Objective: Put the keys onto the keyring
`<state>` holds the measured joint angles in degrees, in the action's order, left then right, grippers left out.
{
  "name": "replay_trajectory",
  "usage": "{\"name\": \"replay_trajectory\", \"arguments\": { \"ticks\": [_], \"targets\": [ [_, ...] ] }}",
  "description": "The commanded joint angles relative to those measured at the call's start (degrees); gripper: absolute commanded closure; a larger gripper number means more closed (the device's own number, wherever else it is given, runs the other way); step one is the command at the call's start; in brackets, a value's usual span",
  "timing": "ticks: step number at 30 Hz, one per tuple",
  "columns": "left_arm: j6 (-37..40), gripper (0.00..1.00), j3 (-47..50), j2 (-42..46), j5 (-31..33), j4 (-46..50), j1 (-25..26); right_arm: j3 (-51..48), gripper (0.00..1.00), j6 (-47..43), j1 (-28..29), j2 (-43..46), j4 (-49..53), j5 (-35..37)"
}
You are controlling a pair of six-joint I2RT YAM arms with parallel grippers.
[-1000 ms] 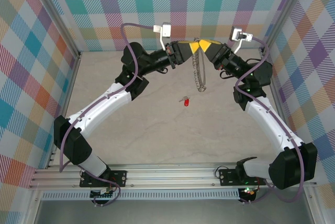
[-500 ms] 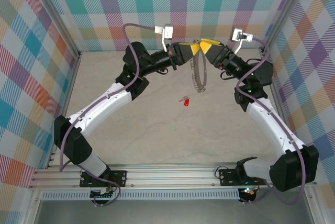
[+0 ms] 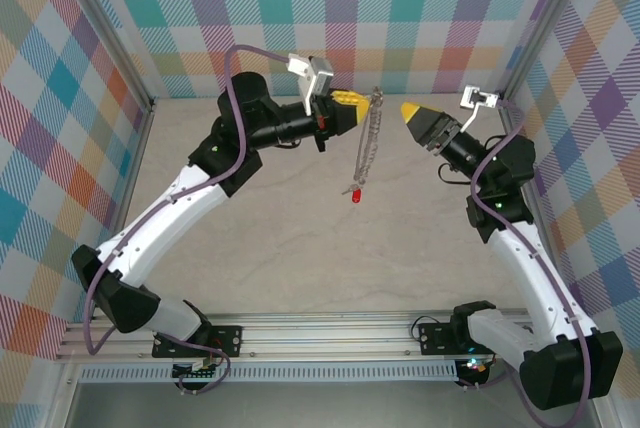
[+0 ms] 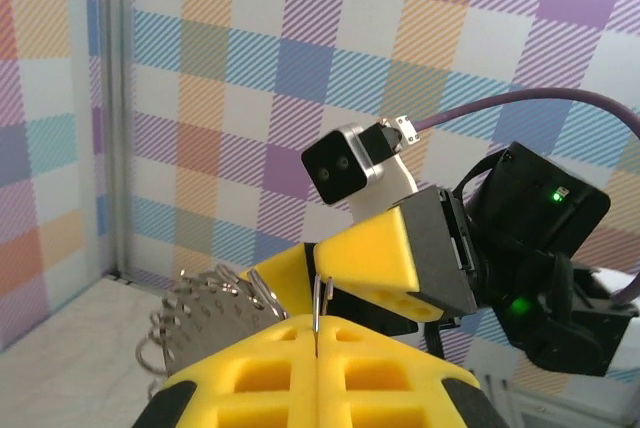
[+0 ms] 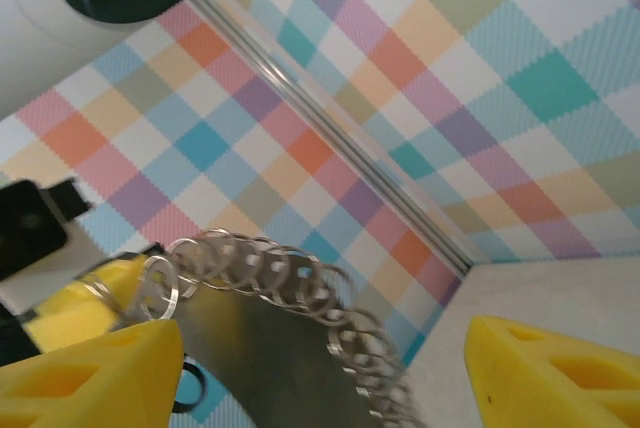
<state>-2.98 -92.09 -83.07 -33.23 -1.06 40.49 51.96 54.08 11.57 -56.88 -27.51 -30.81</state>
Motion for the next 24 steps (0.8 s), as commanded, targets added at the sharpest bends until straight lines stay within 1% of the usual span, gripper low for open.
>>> {"name": "replay_trajectory", "arguments": {
  "ticks": [1,8,13,15,19,24],
  "targets": [
    [8.9,1.0,-1.3,2.7,2.0,2.4,0.5,-0.8,0.25,-3.2,-0.5,2.2,4.6,1.9],
    [10.5,1.0,-1.1,3.2,2.4,2.8,0.4,-2.0,0.25,-3.1,-0.6,2.0,5.5,2.3],
    [9.1,1.0,-0.3,3.2,4.0,2.4,0.5,-1.0,0.25,-3.4,-0.6,0.0,8.1,2.1],
    [7.8,1.0,0.6,3.4,5.5,2.3,0.4,0.1,0.25,-4.4,-0.6,-1.6,11.5,1.7],
    [4.7,1.0,4.2,4.6,9.4,0.4,0.5,3.7,0.25,-8.9,-0.6,-7.2,22.3,0.4],
    [1.8,1.0,11.4,8.0,15.7,-3.0,0.2,6.1,0.26,-14.4,-0.5,-17.7,33.0,1.1]
  ]
}}
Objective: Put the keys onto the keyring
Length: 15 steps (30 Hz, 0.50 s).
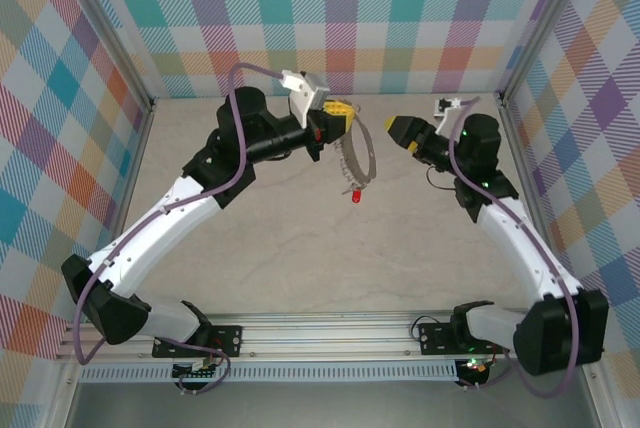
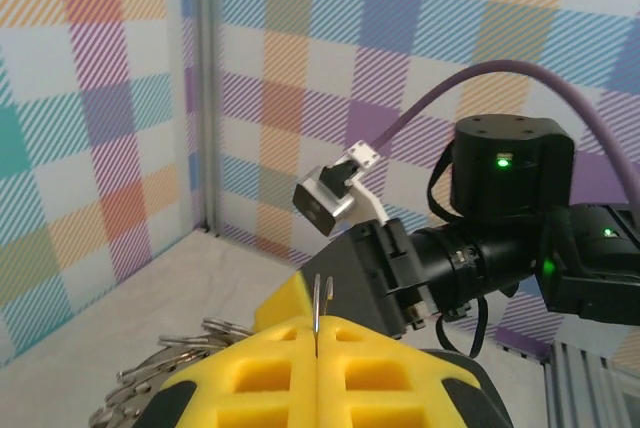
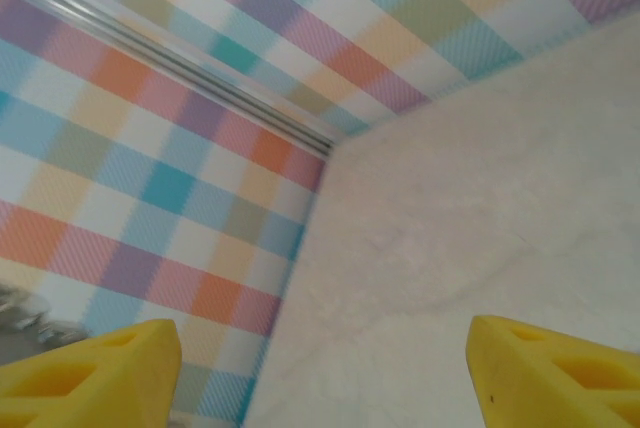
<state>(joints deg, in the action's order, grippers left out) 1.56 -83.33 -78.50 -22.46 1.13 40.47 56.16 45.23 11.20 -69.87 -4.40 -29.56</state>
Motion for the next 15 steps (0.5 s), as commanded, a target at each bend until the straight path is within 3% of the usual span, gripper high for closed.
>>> {"name": "replay_trajectory", "arguments": {
  "ticks": [1,7,15],
  "targets": [
    [-3.0,1.0,4.0,4.1,5.6,-5.6,0.2,2.3,0.27,-6.5,-0.1,-6.8,11.2,0.1],
    [-5.8,1.0,11.7,8.9,9.7,-6.9,-1.2,8.6,0.42,-14.8,2.1,-22.9,18.5,1.4],
    [-9.4,1.0,19.7,15.2,10.8,-8.7,-4.1,19.0,0.56,-25.4,7.5,-38.7,28.0,9.6]
  ]
}}
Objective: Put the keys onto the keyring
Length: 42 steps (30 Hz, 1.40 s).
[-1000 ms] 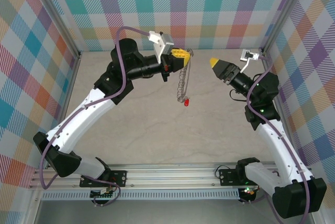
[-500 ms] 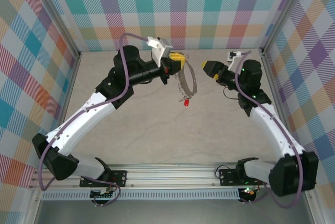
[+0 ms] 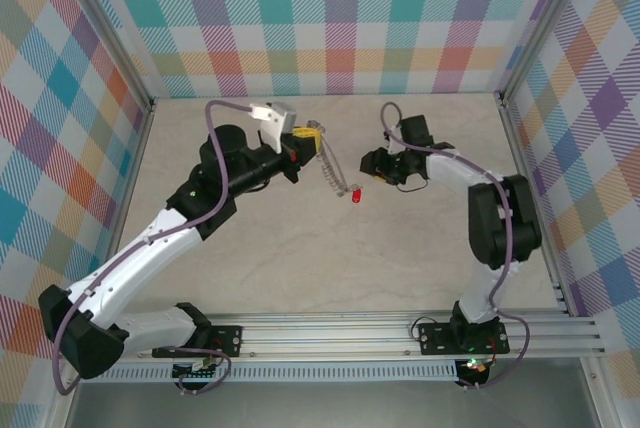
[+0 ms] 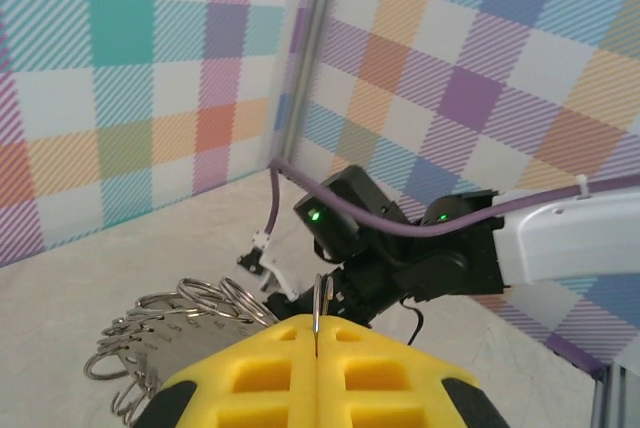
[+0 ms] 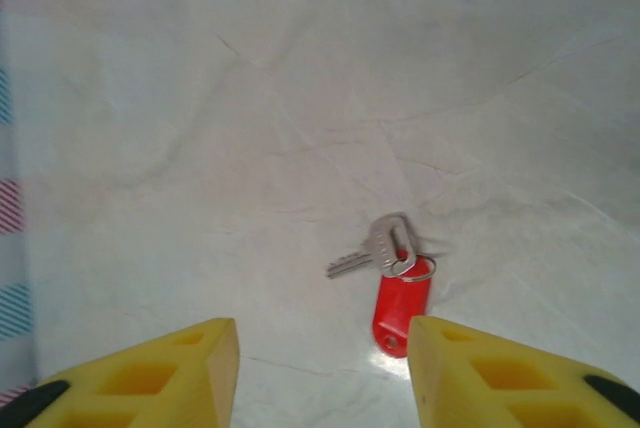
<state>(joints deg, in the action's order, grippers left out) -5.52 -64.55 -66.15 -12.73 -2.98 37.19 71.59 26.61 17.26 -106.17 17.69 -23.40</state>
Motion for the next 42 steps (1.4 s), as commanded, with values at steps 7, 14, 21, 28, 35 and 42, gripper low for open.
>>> {"name": "replay_trajectory", "arguments": {
  "ticks": [7,14,21,28,35,42],
  "targets": [
    [-2.2,1.0,2.1,4.9,0.8,-3.6,-2.0,5.5,0.57,-6.7,2.6,-7.0,7.9,6.7],
    [-2.5,1.0,2.7,5.0,0.1,-4.0,-2.5,3.4,0.52,7.4,2.6,-6.4,5.2,6.1],
    [-3.2,1.0,3.9,5.1,-0.4,-5.6,-2.7,3.6,0.51,21.0,2.6,-7.1,4.8,6.8],
    [-4.2,1.0,5.7,5.7,-0.9,-7.7,-3.0,5.8,0.53,25.6,2.8,-8.9,7.8,7.6],
    [-4.8,1.0,7.0,6.1,-1.4,-9.3,-3.2,6.3,0.55,26.8,3.1,-9.8,8.4,8.5],
    [-5.0,1.0,7.6,6.1,-1.9,-10.1,-3.5,8.3,0.57,27.2,3.5,-11.3,8.6,8.4]
  ]
}}
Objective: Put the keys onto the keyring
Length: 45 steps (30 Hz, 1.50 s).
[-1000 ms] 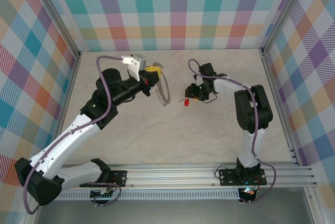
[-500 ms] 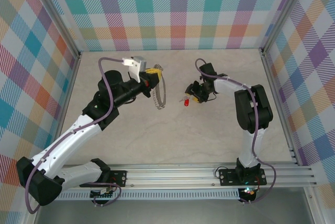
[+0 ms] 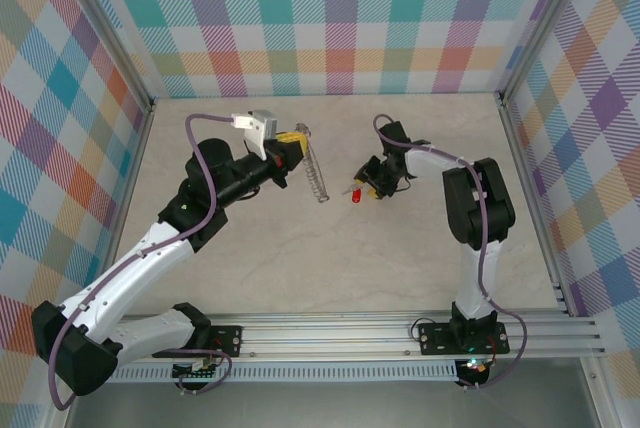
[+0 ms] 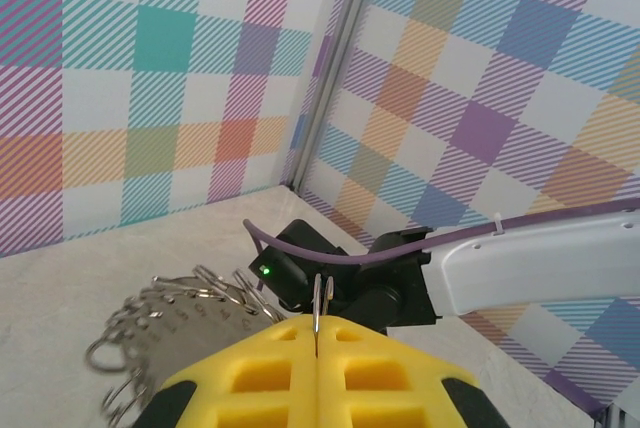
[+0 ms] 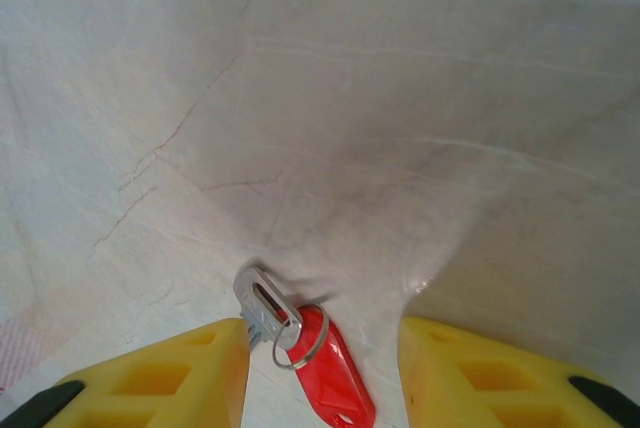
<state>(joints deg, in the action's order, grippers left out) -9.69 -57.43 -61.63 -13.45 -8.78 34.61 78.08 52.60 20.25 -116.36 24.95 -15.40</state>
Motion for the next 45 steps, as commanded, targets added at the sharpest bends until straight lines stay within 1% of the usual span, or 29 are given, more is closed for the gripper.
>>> {"name": "replay_trajectory", "arguments": {
  "ticks": [1,5,12,20,24,26,27,29,35,39,40,42,45],
  "targets": [
    [-0.9,1.0,0.6,1.5,-1.2,-4.4,-0.9,2.1,0.59,1.2,0.6,-1.3,1.3,0.3],
    [-1.0,1.0,0.8,1.3,-1.4,-4.9,-1.1,3.0,0.61,1.4,0.8,-2.1,1.7,0.3],
    [-1.2,1.0,1.2,1.2,-1.7,-5.3,-1.4,3.8,0.71,1.5,1.2,-3.3,1.6,0.0],
    [-1.6,1.0,1.7,0.9,-2.2,-6.0,-1.6,3.7,0.76,1.2,1.3,-3.4,1.6,0.6],
    [-1.7,1.0,1.6,0.6,-2.3,-6.2,-1.7,3.6,0.84,0.8,1.3,-3.1,1.8,1.0],
    [-1.8,1.0,1.5,0.6,-2.5,-6.2,-1.7,3.4,0.93,0.4,1.3,-2.9,1.9,1.0],
    [-1.8,1.0,1.5,0.5,-2.5,-6.2,-1.7,3.3,1.0,0.2,1.2,-2.6,2.0,1.0],
    [-1.7,1.0,1.3,0.4,-2.6,-6.1,-1.7,2.7,1.0,-0.5,1.3,-1.5,1.9,1.2],
    [-1.6,1.0,0.6,0.2,-3.1,-5.1,-1.7,-1.5,1.0,-6.2,1.3,5.4,0.4,1.5],
    [-1.2,1.0,-0.6,-0.2,-3.8,-3.9,-1.7,-6.2,1.0,-11.9,0.9,12.6,-4.6,0.4],
    [-1.0,1.0,-1.0,-0.4,-4.0,-3.5,-1.7,-7.9,1.0,-13.6,0.6,14.9,-7.4,-1.0],
    [-0.9,1.0,-1.8,-0.9,-4.5,-2.6,-1.7,-9.9,1.0,-16.2,0.0,19.3,-10.0,-2.5],
    [-0.2,1.0,-3.5,-1.8,-5.5,-1.2,-1.7,-13.1,1.0,-20.9,-1.2,26.4,-15.8,-7.3]
  ]
}}
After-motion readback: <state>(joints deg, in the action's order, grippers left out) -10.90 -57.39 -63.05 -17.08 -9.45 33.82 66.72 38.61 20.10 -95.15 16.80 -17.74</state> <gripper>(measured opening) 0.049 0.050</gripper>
